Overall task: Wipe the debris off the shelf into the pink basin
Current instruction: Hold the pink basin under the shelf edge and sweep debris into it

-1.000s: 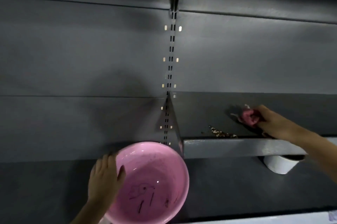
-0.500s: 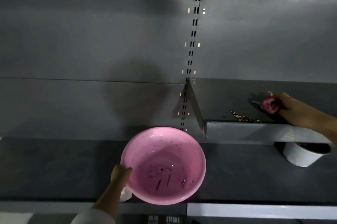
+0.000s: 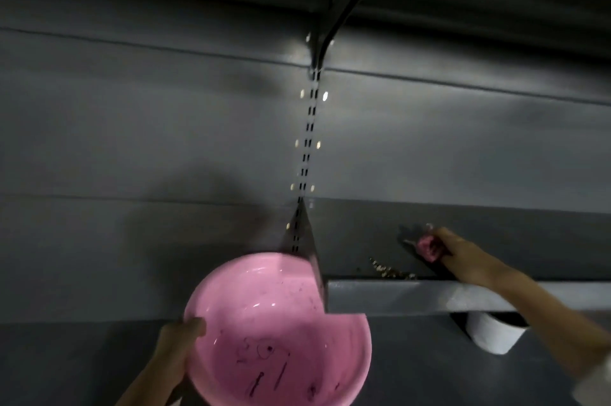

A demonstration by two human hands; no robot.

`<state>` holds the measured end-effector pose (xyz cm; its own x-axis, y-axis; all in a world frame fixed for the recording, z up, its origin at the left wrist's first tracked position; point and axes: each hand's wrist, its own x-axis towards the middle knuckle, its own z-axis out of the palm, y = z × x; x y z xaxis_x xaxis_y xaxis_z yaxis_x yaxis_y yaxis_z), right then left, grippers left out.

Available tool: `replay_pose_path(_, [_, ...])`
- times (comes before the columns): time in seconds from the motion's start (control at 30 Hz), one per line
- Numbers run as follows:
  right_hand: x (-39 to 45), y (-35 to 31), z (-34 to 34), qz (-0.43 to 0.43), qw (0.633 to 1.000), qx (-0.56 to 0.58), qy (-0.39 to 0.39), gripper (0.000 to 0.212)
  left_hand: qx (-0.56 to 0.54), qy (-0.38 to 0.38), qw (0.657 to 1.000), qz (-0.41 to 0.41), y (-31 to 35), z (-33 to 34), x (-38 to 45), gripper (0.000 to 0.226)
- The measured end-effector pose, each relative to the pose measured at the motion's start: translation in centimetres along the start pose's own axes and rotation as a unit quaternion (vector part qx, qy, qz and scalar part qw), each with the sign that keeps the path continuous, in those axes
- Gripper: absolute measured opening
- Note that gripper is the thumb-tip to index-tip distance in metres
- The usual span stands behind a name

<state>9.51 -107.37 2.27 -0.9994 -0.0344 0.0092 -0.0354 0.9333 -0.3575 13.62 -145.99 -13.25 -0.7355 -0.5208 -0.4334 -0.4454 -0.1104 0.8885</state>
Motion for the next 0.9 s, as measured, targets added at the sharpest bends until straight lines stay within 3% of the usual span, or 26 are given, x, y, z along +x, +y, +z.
replay_pose_path(0.13, [-0.1,0.1,-1.0,0.029,0.993,0.105,-0.037,0.037,-0.013,-0.010,0.999,0.029,2.2,-0.4,-1.9,0.024])
replay_pose_path(0.23, [-0.8,-0.5,-1.2,0.024,0.995,0.096,-0.030,0.018,-0.009,-0.040,0.999,0.028,2.7,-0.4,-3.2,0.015])
replay_pose_path(0.37, [-1.4,-1.8,0.0,-0.013,0.998,0.018,0.058,0.025,-0.020,-0.082,0.996,0.029,2.8,-0.3,-4.3,0.012])
replay_pose_path(0.43, [-2.1,-2.9,0.4,-0.020,0.997,0.001,0.071,0.025,-0.024,-0.093,0.995,0.029,2.9,-0.1,-4.5,0.021])
replay_pose_path(0.7, [-4.1,-8.9,2.4,-0.125,0.990,-0.014,0.057,0.025,-0.041,-0.137,0.988,0.056,3.7,1.2,-6.2,0.029])
replay_pose_path(0.9, [-3.6,-10.8,2.8,-0.195,0.976,0.094,0.007,0.033,-0.033,-0.161,0.985,0.054,4.5,1.6,-6.8,0.025])
